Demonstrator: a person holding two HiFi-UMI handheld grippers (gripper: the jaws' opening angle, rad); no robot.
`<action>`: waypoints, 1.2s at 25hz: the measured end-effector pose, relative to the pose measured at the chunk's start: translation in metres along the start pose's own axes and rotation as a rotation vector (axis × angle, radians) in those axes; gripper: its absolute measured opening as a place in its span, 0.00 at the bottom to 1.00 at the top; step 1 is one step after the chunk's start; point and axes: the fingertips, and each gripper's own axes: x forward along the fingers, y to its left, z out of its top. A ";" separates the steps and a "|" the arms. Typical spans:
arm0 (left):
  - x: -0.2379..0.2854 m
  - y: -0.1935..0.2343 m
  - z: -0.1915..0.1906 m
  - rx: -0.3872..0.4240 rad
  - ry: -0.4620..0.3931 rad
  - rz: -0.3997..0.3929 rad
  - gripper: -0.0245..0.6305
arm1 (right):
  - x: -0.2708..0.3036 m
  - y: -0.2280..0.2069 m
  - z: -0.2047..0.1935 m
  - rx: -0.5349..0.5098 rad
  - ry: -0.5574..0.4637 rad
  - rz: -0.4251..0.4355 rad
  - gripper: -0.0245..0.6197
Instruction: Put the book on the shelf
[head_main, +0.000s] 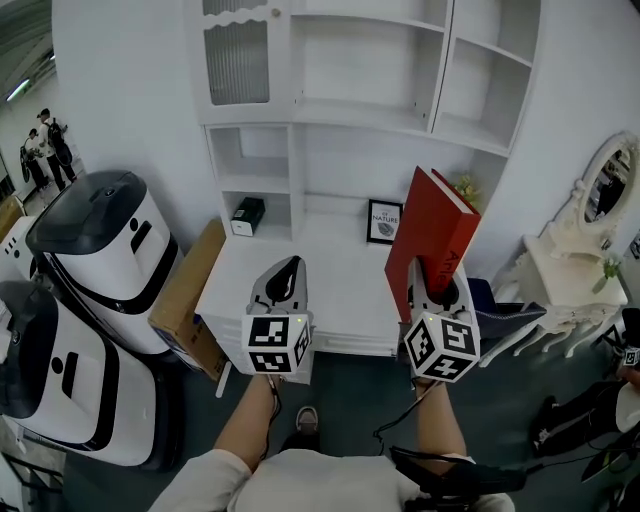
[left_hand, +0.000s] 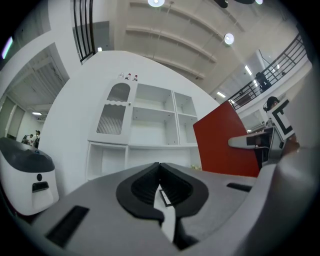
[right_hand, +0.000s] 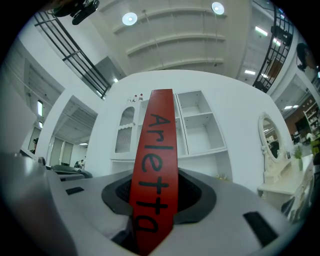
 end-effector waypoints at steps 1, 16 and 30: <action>0.008 0.003 0.001 0.001 -0.006 0.000 0.05 | 0.008 -0.001 0.001 -0.006 -0.003 -0.001 0.31; 0.116 0.048 0.006 -0.002 -0.027 -0.043 0.05 | 0.115 0.003 -0.007 -0.013 -0.007 -0.018 0.31; 0.193 0.091 -0.001 -0.014 -0.033 -0.067 0.05 | 0.193 0.000 -0.010 -0.034 -0.023 -0.050 0.31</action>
